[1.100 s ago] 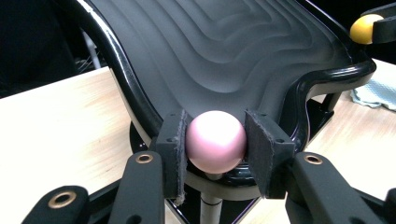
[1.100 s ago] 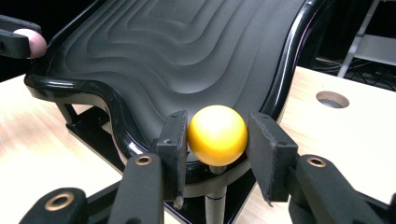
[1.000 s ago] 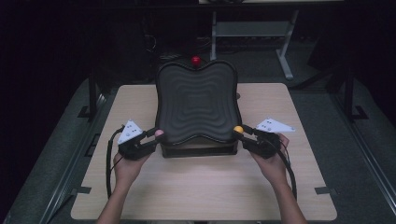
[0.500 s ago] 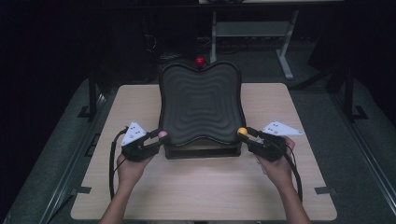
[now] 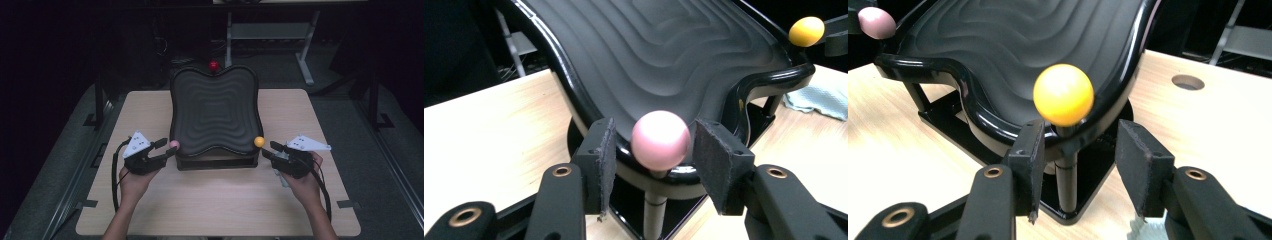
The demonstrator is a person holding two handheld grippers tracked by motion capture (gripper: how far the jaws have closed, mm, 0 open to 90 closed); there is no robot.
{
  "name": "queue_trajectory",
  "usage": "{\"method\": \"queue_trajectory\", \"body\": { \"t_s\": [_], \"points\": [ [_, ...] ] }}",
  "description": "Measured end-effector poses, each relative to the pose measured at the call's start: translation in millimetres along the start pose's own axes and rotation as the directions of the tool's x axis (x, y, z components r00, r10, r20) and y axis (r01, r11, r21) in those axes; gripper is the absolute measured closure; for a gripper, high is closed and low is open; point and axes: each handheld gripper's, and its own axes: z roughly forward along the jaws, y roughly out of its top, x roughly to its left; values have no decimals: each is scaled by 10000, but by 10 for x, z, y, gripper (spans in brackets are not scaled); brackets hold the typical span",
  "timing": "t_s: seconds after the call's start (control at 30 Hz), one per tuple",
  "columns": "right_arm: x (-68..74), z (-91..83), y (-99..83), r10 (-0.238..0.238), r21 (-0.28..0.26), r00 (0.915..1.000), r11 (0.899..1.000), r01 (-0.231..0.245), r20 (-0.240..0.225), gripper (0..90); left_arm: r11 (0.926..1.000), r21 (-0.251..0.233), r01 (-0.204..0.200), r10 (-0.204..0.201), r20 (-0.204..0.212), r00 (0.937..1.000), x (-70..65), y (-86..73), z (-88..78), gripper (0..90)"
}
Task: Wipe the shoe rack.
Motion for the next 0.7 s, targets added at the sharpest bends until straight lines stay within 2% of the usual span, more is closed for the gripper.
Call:
{"method": "queue_trajectory", "body": {
  "t_s": [0.37,0.7],
  "points": [
    [-60,-56,-150,307,176,9995,9994,-307,41,537,9999,132,32,-31,-64,10000,28,-60,-71,474],
    [-150,-165,-283,589,334,9978,9976,-599,292,534,9993,347,163,-155,-241,9996,83,-168,-127,455]
  ]
}}
